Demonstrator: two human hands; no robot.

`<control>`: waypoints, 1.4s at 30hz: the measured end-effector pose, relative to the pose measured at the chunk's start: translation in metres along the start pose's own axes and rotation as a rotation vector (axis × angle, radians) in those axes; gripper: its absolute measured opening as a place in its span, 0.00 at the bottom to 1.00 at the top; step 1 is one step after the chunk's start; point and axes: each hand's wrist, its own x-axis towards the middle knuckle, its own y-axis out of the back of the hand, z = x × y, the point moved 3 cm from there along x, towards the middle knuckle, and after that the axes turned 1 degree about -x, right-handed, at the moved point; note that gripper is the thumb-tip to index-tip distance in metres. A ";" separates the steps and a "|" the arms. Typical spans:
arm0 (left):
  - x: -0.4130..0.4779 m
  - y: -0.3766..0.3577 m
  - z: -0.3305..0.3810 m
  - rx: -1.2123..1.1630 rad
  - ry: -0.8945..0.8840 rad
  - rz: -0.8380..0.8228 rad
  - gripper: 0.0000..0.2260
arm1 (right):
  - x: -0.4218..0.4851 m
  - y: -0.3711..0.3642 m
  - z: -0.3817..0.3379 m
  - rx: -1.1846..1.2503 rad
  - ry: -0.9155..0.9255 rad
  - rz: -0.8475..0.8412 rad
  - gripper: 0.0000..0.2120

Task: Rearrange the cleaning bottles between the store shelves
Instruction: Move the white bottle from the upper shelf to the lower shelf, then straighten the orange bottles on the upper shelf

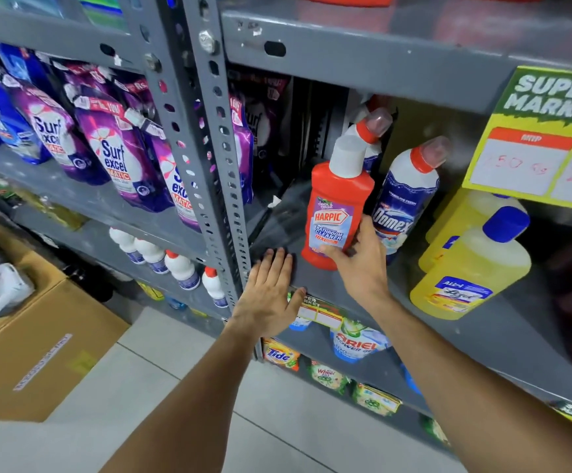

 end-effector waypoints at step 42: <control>-0.016 0.311 0.130 -0.003 -0.113 0.650 0.43 | -0.023 0.223 -0.305 -0.175 0.479 0.274 0.40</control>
